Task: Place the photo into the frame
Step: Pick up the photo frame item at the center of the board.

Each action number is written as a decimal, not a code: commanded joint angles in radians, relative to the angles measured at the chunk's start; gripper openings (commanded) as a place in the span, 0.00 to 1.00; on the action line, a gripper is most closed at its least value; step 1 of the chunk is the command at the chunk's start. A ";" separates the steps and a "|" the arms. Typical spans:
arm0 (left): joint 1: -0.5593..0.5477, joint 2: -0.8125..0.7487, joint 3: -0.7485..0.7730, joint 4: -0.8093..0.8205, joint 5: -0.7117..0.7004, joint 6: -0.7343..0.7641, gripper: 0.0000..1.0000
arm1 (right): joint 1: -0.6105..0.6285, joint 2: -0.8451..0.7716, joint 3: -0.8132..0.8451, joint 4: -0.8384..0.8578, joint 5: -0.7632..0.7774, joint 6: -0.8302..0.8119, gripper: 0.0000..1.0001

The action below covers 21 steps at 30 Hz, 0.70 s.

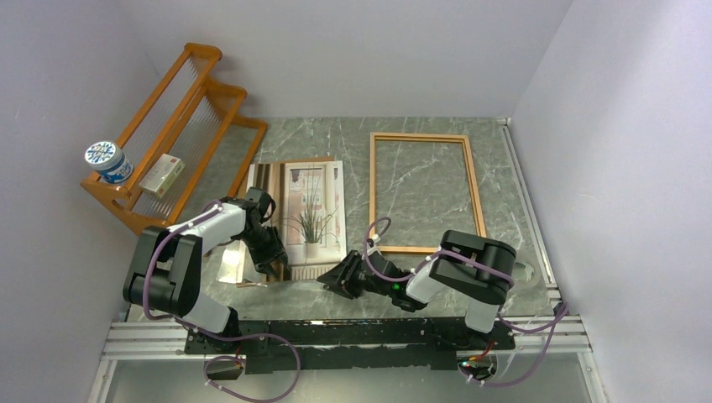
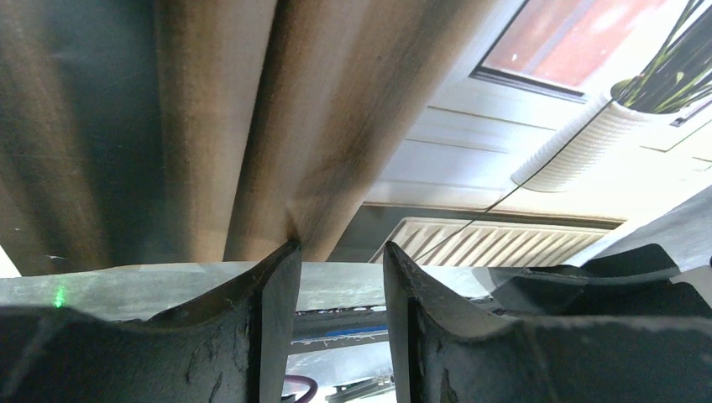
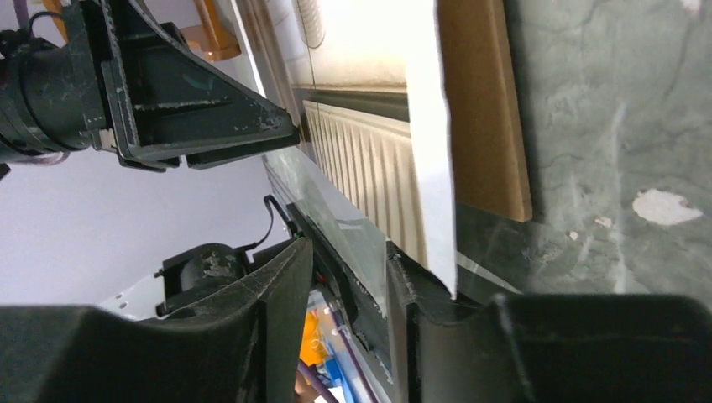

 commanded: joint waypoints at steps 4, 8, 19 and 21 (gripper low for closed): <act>-0.003 -0.055 0.005 -0.006 -0.041 -0.023 0.46 | -0.008 -0.102 0.032 -0.049 0.008 -0.059 0.28; -0.004 -0.080 0.031 -0.027 -0.043 -0.023 0.47 | -0.009 -0.138 0.043 -0.098 0.016 -0.095 0.12; -0.002 -0.175 0.267 -0.202 -0.110 0.042 0.69 | -0.050 -0.408 0.131 -0.559 -0.015 -0.244 0.00; -0.002 -0.183 0.322 -0.228 -0.133 0.054 0.75 | -0.079 -0.472 0.212 -0.747 -0.064 -0.318 0.00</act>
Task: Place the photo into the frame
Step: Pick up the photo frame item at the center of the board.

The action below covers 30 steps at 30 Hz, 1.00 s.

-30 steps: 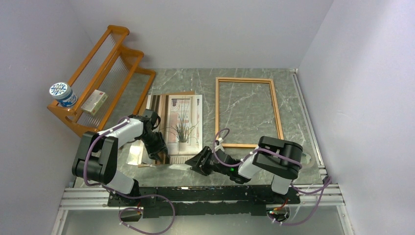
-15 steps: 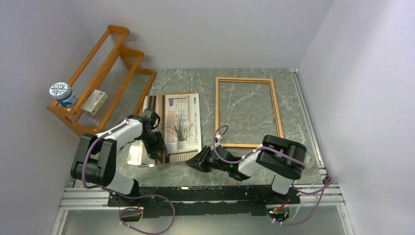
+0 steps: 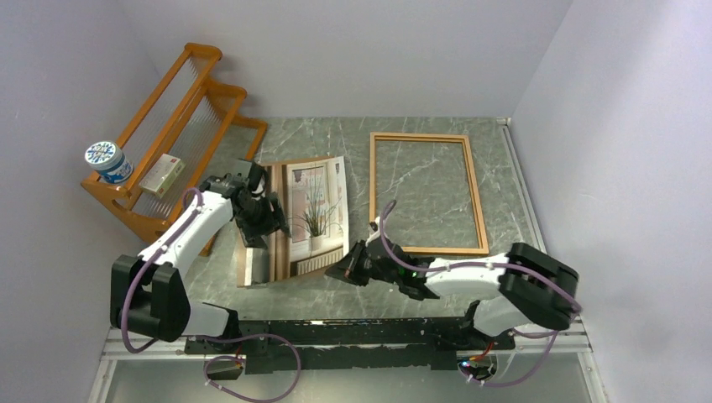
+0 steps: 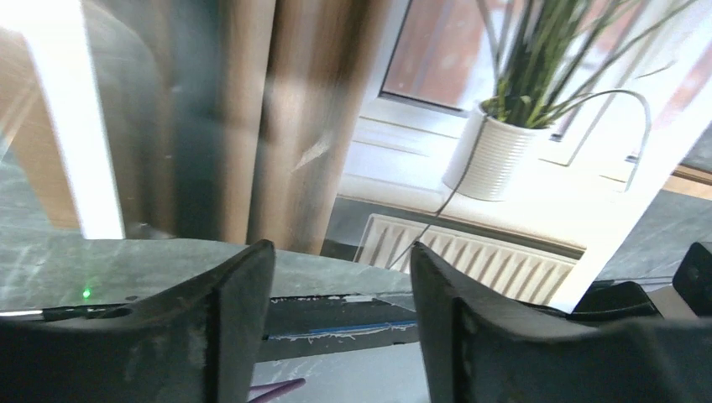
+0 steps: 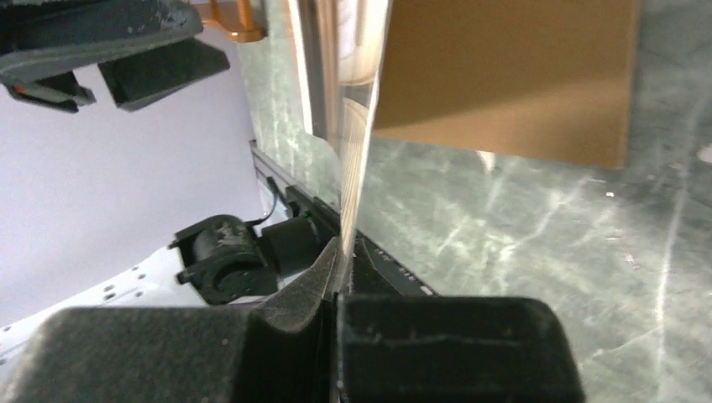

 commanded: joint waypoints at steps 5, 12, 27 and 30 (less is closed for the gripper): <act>0.002 -0.038 0.178 -0.075 -0.076 0.059 0.85 | -0.151 -0.179 0.419 -0.800 -0.162 -0.366 0.00; 0.024 0.027 0.174 -0.002 -0.075 0.055 0.87 | -0.266 -0.157 0.705 -1.274 -0.137 -0.542 0.00; 0.072 0.246 0.300 0.137 0.037 0.051 0.93 | -0.554 -0.221 0.990 -1.534 -0.044 -0.790 0.00; 0.071 0.298 0.339 0.187 0.106 0.048 0.94 | -0.600 -0.216 1.048 -1.535 -0.045 -0.802 0.00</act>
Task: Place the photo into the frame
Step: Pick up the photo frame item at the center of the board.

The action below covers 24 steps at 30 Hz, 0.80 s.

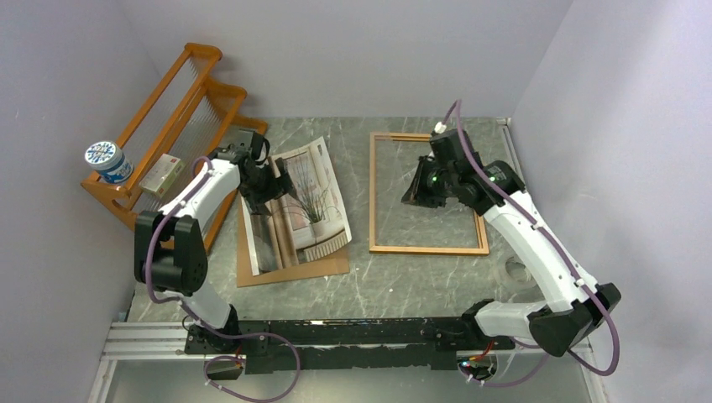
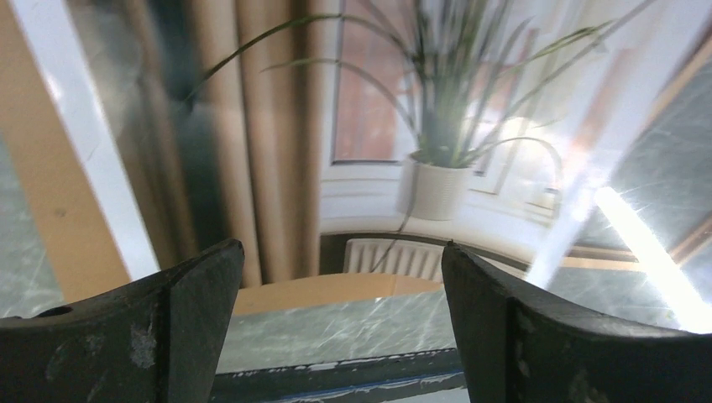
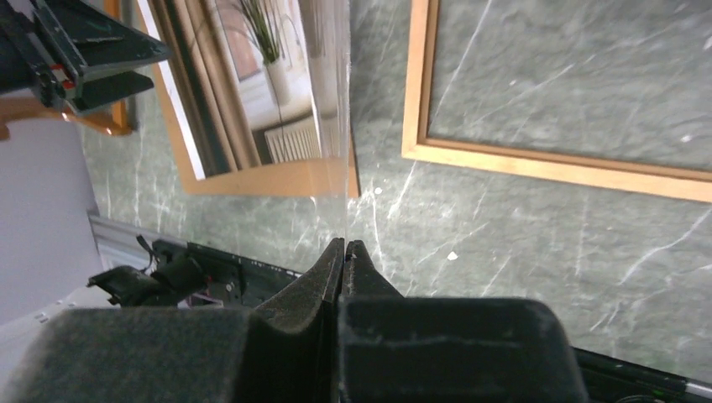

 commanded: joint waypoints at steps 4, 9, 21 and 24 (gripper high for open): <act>0.004 0.137 0.136 0.123 0.203 0.007 0.94 | -0.099 -0.017 0.190 0.000 0.016 -0.069 0.00; 0.013 0.230 0.203 0.171 0.336 -0.034 0.94 | -0.134 -0.011 0.277 0.052 -0.018 -0.019 0.00; 0.023 0.310 0.104 0.619 0.641 -0.452 0.94 | -0.143 0.014 0.325 0.292 -0.065 0.191 0.00; 0.023 0.318 0.078 0.688 0.670 -0.572 0.94 | -0.144 0.034 0.344 0.348 -0.092 0.232 0.00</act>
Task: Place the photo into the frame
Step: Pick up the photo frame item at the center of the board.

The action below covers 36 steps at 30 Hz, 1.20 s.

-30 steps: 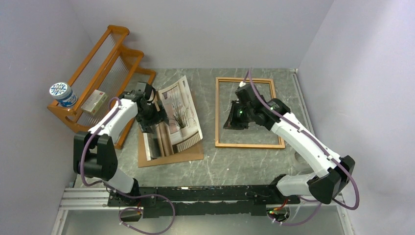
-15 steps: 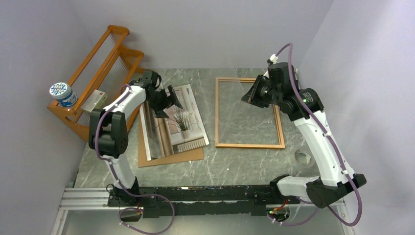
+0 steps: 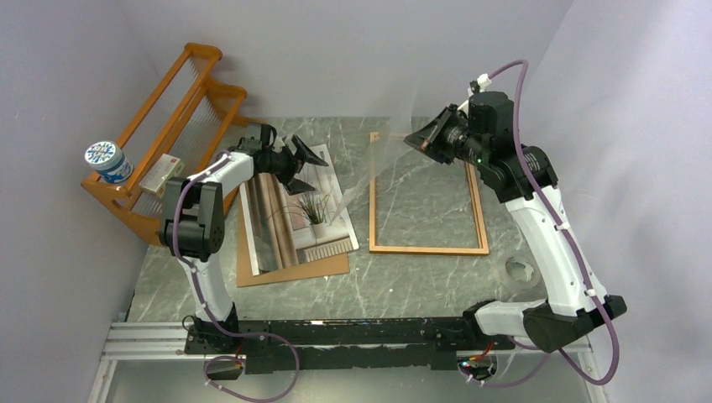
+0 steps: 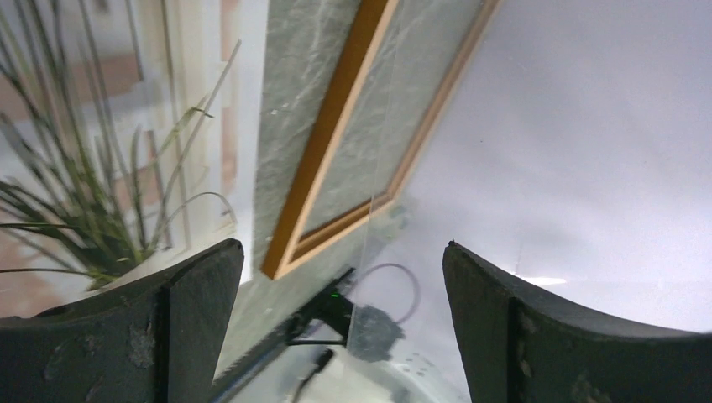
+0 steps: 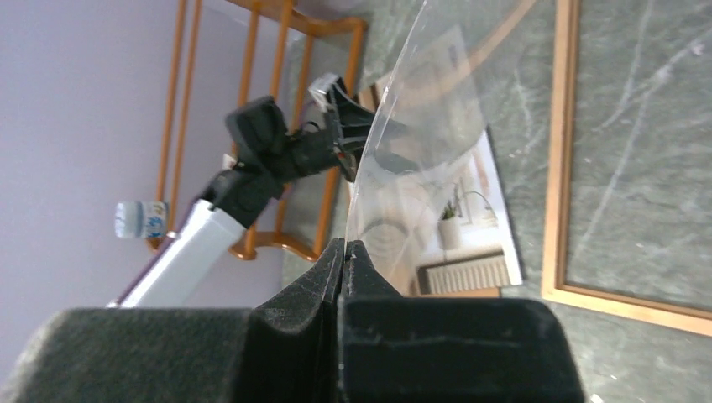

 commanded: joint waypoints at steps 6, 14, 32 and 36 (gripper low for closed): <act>-0.002 0.035 -0.063 0.283 0.195 -0.479 0.94 | -0.005 0.040 0.067 0.223 -0.067 0.133 0.00; -0.036 0.036 -0.150 0.417 0.217 -0.710 0.94 | -0.005 0.027 0.027 0.344 -0.086 0.202 0.00; -0.144 -0.009 -0.387 1.119 -0.010 -1.373 0.73 | -0.011 -0.028 -0.067 0.374 -0.140 0.256 0.00; -0.144 -0.021 -0.410 1.142 -0.037 -1.380 0.48 | -0.012 -0.046 -0.076 0.364 -0.129 0.259 0.00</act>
